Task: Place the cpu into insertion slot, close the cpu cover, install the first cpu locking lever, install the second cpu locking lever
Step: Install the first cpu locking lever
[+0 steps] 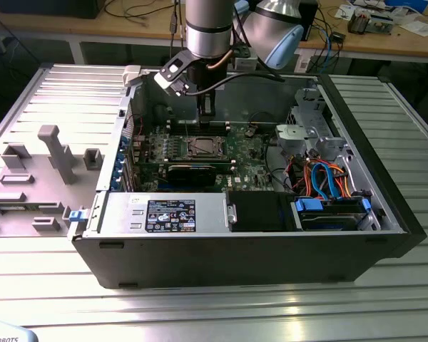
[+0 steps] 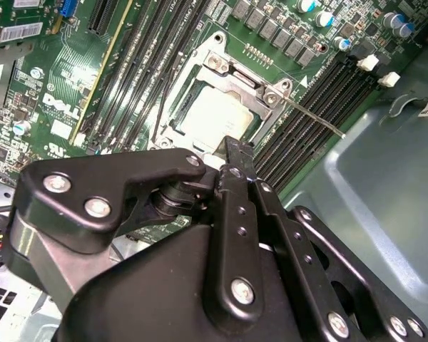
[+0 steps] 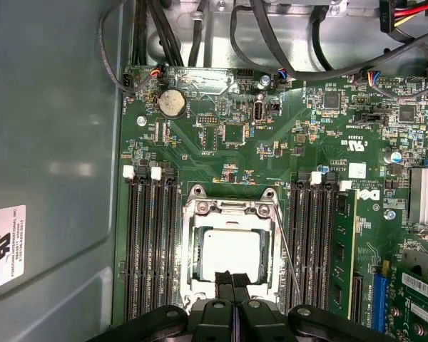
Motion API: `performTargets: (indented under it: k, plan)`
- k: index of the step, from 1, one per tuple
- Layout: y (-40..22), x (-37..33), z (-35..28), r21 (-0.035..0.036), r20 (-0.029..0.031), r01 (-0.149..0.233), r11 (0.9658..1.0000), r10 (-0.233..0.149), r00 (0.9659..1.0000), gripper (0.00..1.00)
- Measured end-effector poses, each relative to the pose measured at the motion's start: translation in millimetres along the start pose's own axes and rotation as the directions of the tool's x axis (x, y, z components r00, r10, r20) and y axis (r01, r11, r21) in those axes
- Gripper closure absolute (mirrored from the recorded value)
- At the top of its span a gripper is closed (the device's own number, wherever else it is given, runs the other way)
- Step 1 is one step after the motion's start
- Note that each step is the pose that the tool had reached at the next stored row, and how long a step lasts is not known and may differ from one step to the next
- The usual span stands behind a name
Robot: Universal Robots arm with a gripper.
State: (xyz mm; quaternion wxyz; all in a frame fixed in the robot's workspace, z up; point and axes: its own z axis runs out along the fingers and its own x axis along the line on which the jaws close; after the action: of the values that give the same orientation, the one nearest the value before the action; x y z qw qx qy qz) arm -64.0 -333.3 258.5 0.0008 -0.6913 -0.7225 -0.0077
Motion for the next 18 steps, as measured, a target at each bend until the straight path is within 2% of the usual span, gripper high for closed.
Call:
performTargets:
  k: [6,8,9,10,11,13,16,17,18]
  plan:
    - [0.0,0.0,-0.1,0.0002,0.0,0.012,0.9999,-0.012,0.9999,0.89]
    - [0.0,0.0,-0.1,0.0008,-0.0004,0.059,0.9983,-0.059,0.9983,0.89]
    - [0.0,0.0,-0.1,0.0012,-0.0011,0.104,0.9946,-0.104,0.9946,0.89]
    - [0.0,0.0,0.0,0.0015,-0.0013,0.133,0.9911,-0.133,0.9911,0.89]
    - [0.0,0.0,0.0,0.0019,-0.0017,0.167,0.986,-0.167,0.986,0.89]
    - [0.0,0.0,0.0,0.0022,-0.0021,0.2,0.9797,-0.2,0.9797,0.89]
    - [0.0,0.0,0.0,0.0028,-0.003,0.27,0.963,-0.27,0.963,0.89]
    - [0.0,0.0,0.0,0.0031,-0.0034,0.297,0.9548,-0.297,0.9548,0.89]
    - [0.0,0.0,0.0,0.0032,-0.0036,0.315,0.9491,-0.315,0.9491,0.89]
